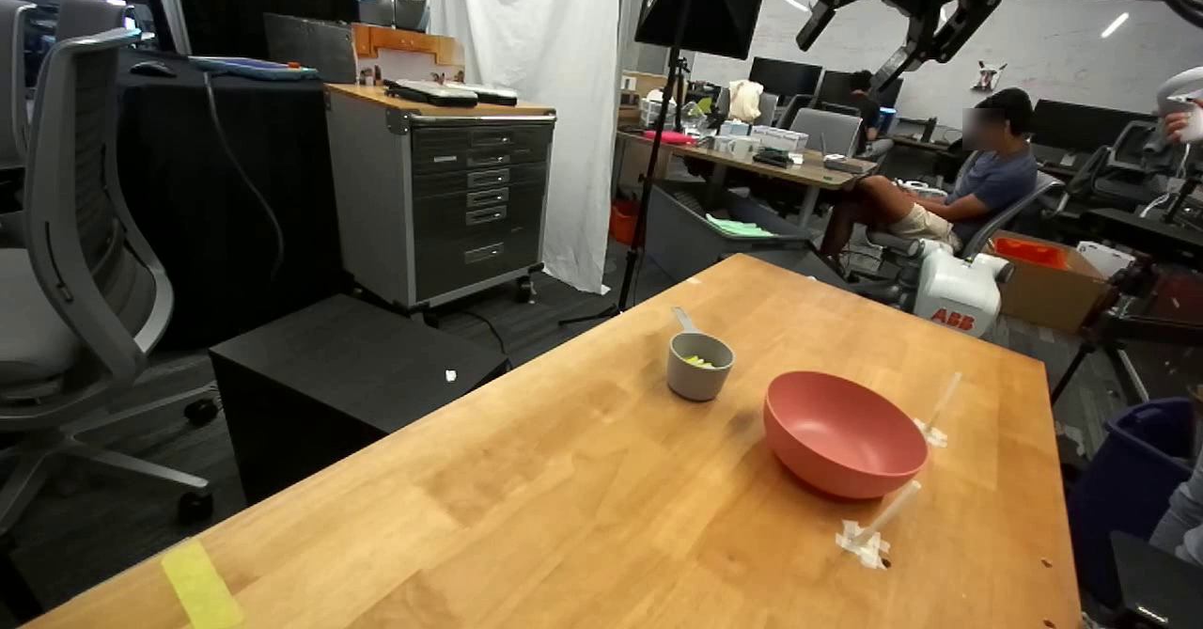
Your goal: Pour the contents of the pot into the bowl
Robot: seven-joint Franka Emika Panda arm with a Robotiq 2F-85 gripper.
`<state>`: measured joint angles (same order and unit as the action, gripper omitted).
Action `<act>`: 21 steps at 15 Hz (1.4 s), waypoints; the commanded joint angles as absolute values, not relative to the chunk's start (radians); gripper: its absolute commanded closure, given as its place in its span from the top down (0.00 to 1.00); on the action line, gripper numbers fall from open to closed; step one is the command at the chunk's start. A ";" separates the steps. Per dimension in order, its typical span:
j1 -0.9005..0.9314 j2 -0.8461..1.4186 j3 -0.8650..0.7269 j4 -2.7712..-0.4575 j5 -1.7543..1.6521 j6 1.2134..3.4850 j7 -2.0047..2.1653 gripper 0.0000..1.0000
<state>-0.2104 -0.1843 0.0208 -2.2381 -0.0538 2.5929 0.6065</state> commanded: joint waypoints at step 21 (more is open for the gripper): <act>-0.163 0.210 -0.098 -1.749 -0.052 2.275 0.637 1.00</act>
<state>-0.1919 0.0699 -0.0629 -1.9462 -0.0340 2.3638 0.6095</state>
